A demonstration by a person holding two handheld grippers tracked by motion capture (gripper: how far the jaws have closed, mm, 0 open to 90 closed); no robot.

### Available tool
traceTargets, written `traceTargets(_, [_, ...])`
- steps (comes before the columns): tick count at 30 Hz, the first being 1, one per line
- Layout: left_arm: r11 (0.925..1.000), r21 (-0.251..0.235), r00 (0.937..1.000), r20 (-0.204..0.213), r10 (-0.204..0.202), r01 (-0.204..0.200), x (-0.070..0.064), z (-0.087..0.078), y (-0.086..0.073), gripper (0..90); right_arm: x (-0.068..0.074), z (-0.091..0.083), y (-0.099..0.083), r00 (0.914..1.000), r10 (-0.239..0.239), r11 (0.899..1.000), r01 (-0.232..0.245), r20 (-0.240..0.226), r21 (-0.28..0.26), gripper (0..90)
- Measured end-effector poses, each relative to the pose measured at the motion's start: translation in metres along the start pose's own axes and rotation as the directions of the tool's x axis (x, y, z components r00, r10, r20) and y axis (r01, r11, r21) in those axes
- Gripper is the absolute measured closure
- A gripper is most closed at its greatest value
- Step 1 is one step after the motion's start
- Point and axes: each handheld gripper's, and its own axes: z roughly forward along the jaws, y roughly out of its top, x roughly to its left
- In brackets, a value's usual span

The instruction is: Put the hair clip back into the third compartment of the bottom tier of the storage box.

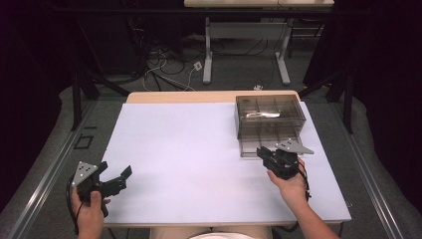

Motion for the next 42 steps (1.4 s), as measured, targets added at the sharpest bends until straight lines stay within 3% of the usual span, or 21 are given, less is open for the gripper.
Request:
traceTargets(11, [1.0000, -0.001, 1.0000, -0.003, 0.000, 0.000, -0.001, 0.001, 0.000, 8.0, -0.031, -0.017, -0.009, 0.9964, 0.034, 0.999, -0.034, 0.078, -0.003, 79.2])
traceTargets(18, [1.0000, -0.002, 1.0000, -0.003, 0.000, 0.000, -0.001, 0.001, 0.000, 8.0, -0.052, -0.025, -0.011, 0.9879, 0.080, 0.997, -0.080, 0.133, -0.006, 79.2])
traceTargets(30, [1.0000, -0.001, 1.0000, -0.002, 0.001, -0.001, -0.001, 0.000, 0.000, 8.1, -0.082, -0.018, -0.018, 0.9708, 0.122, 0.992, -0.127, 0.206, 0.011, 79.2])
traceTargets(42, [1.0000, 0.003, 1.0000, -0.001, 0.004, -0.004, -0.001, 0.001, 0.000, 8.2, -0.094, -0.007, -0.018, 0.9603, 0.153, 0.987, -0.160, 0.233, 0.011, 79.2])
